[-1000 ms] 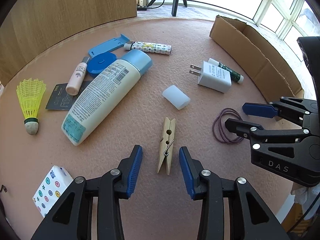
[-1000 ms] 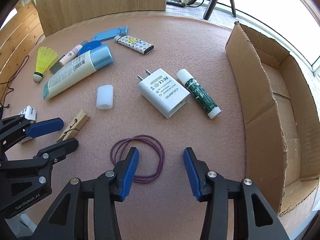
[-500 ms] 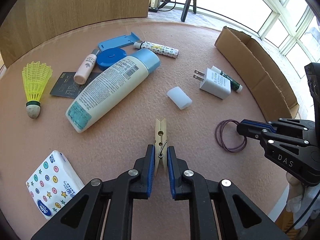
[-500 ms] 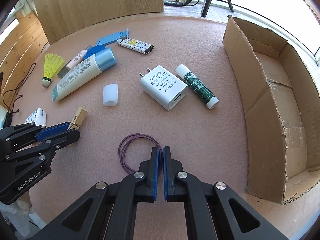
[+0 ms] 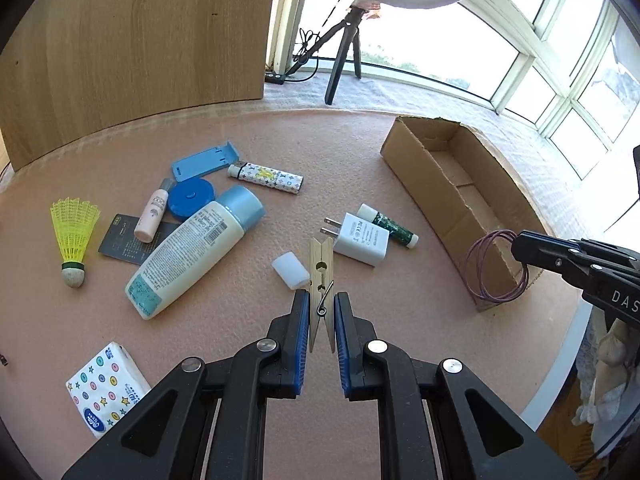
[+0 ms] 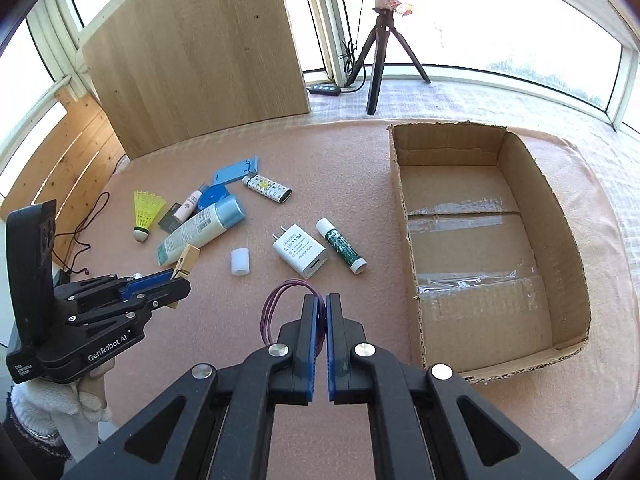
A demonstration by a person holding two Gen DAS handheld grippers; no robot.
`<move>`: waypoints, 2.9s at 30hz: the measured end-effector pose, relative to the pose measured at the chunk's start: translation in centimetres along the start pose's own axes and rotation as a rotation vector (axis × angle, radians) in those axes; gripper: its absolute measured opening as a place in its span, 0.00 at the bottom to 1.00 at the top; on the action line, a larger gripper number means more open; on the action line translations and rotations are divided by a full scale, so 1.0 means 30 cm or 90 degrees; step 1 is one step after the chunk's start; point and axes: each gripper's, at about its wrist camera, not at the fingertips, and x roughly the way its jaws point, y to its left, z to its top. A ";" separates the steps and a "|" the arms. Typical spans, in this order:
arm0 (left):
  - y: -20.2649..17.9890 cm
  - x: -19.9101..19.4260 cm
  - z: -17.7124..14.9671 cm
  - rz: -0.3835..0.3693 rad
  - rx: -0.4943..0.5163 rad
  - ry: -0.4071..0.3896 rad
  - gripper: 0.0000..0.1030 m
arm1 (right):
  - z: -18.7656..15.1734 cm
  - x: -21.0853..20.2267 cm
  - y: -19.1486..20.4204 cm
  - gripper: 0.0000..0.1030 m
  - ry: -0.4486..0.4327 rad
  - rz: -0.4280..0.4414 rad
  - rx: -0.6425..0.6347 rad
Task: Organize objects
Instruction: 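Carry clothespin and rubber band into the box and open both tools, then move the left tool back to the white lotion bottle with blue cap, then grasp the white lotion bottle with the left tool and lift it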
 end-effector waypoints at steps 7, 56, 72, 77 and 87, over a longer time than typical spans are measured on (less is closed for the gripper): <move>-0.229 0.052 0.128 -0.041 0.050 -0.024 0.13 | 0.038 -0.089 -0.169 0.04 -0.039 -0.048 0.017; -0.101 0.134 0.173 0.054 0.021 -0.008 0.68 | -0.034 -0.045 -0.377 0.67 -0.061 -0.088 0.116; 0.327 0.183 0.232 0.063 -0.103 0.050 0.66 | -0.089 -0.046 -0.281 0.67 -0.044 -0.066 0.120; 0.387 0.241 0.249 0.042 -0.136 0.079 0.57 | -0.104 -0.049 -0.283 0.67 -0.036 -0.070 0.123; 0.388 0.315 0.222 0.014 -0.148 0.111 0.54 | -0.123 -0.041 -0.287 0.67 -0.021 -0.072 0.120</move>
